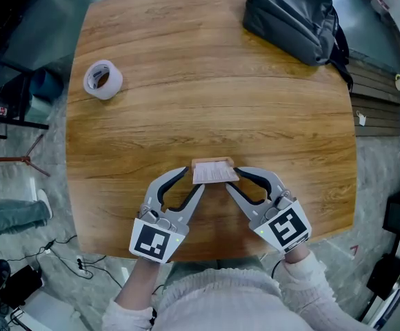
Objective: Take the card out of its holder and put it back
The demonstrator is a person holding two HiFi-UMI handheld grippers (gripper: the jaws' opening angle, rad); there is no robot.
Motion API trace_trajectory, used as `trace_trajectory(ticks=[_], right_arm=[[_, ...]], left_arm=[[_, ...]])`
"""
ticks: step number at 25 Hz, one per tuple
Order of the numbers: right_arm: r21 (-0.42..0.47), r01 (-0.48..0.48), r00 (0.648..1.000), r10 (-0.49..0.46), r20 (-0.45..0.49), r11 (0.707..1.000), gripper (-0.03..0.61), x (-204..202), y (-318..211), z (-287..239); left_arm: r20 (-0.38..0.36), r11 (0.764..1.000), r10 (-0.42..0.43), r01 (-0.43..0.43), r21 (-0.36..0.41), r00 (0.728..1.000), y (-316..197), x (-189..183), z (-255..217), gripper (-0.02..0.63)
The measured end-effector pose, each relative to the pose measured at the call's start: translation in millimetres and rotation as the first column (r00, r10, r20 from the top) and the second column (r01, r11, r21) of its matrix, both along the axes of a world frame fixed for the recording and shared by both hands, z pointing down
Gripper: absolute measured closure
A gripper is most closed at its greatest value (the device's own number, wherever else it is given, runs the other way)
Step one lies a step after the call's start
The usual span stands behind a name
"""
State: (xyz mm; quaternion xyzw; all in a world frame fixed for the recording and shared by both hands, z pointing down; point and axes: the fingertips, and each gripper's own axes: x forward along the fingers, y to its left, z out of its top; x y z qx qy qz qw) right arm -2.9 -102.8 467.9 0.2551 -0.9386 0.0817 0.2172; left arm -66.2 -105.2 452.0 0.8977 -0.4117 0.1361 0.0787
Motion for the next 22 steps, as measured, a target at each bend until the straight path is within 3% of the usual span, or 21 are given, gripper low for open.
trace_trajectory(ticks=[8, 22], right_arm=[[0.039, 0.0, 1.0, 0.001, -0.008, 0.999, 0.514, 3.0, -5.9, -7.0], [0.08, -0.009, 0.998, 0.014, -0.056, 0.997, 0.526, 2.6, -8.5, -7.3]], left_arm=[[0.086, 0.994, 0.092, -0.096, 0.044, 0.992, 1.1, 8.9, -1.6, 0.526], [0.117, 0.994, 0.088, -0.095, 0.056, 0.989, -2.2, 8.8, -1.6, 0.546]])
